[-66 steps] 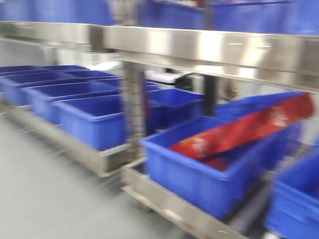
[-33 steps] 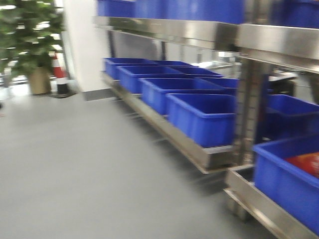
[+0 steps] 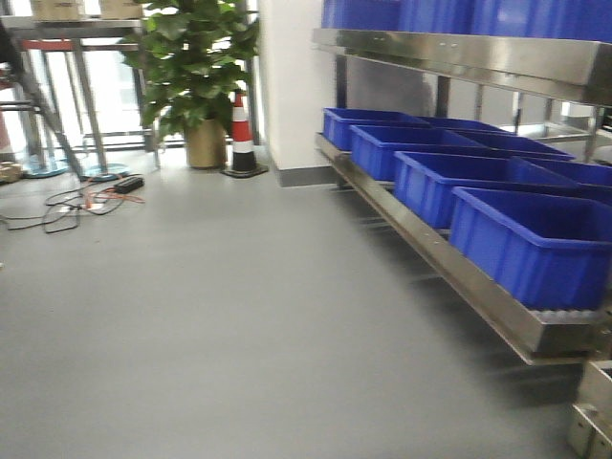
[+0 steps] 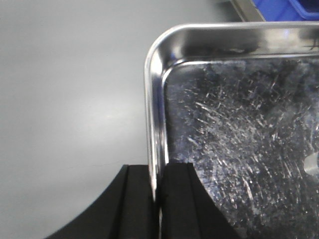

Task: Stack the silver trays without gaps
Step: 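Turn the base away from the shelf holding the tray in both grippers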

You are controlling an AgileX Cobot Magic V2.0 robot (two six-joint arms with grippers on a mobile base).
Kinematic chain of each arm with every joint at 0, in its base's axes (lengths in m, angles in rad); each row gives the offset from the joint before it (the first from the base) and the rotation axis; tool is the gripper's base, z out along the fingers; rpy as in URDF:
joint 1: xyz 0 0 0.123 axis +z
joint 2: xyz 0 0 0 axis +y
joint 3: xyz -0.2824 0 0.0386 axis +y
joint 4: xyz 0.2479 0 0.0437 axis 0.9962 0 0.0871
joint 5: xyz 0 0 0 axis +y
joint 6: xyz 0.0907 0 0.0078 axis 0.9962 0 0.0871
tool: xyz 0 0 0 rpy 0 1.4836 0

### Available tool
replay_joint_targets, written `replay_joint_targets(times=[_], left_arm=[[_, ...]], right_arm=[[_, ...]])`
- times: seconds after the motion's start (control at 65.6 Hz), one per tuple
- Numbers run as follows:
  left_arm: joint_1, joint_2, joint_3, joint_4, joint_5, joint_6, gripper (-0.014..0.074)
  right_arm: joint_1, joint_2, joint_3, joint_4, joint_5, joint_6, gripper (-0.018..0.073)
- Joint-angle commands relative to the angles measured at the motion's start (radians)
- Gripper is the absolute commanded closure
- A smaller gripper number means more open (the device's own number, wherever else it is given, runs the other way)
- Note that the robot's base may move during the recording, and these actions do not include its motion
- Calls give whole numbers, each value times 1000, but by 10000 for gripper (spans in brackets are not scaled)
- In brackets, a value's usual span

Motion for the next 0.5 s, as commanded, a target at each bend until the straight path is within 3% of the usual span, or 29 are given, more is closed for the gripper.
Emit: replay_joint_targets(times=[0.0, 0.488], left_arm=[[-25, 13, -2, -27, -91, 18, 613], [-25, 13, -2, -27, -91, 18, 613]], right_arm=[[20, 5, -19, -9, -141, -1, 574], [20, 5, -19, -9, -141, -1, 574]])
